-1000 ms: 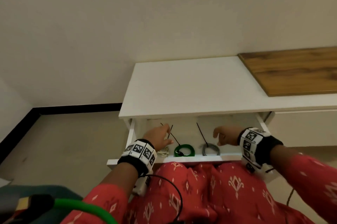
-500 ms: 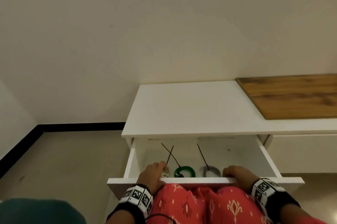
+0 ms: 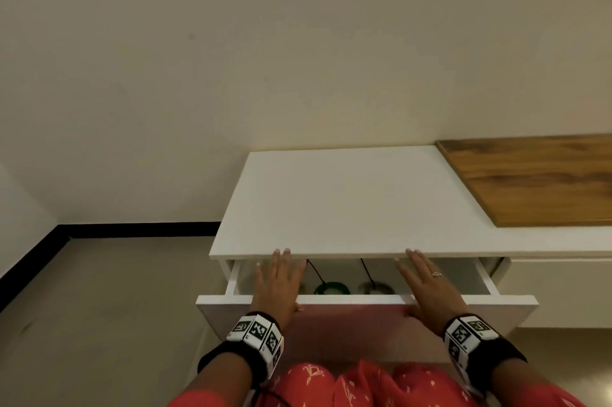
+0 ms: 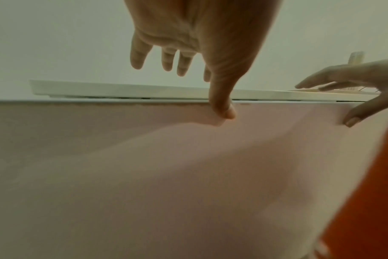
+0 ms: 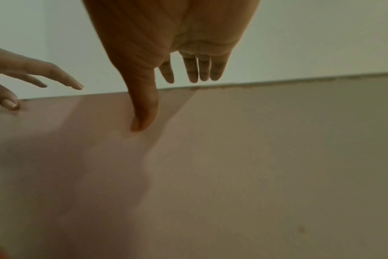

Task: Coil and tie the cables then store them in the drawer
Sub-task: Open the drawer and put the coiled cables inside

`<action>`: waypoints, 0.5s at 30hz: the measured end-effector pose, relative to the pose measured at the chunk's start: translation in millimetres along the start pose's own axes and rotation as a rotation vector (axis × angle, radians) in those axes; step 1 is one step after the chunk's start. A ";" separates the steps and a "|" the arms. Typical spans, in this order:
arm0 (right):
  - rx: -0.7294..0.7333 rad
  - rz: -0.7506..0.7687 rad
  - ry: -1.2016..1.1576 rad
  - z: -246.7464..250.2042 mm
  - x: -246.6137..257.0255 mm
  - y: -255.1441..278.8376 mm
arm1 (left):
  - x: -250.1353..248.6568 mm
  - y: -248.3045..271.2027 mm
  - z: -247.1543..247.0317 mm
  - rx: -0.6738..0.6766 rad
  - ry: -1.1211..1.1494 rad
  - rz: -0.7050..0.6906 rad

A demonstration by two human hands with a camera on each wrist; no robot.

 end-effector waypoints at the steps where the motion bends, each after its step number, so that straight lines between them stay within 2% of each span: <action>1: -0.009 0.004 0.016 0.5 -0.5 -7.7 | 0.6 -7.2 0.1 -0.014 0.003 0.008; 6: 0.000 -0.044 0.076 -3.1 -5.9 -40.8 | 1.4 -39.1 -1.0 -0.041 -0.014 0.037; 10: -0.099 -0.045 0.148 -4.5 -8.4 -59.6 | -2.4 -53.2 -10.8 -0.030 0.026 0.087; 15: -0.217 -0.014 0.203 -6.4 -3.5 -70.6 | -3.4 -54.4 -16.0 -0.018 0.000 0.084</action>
Point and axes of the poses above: each hand's wrist, its own y-axis away from the middle knuckle, its own z-axis out of the back of the hand, x = y × z, the point moved 1 cm from there along -y, towards the middle knuckle, and after that the axes turned 2 degrees about y, right-handed, at the moved point
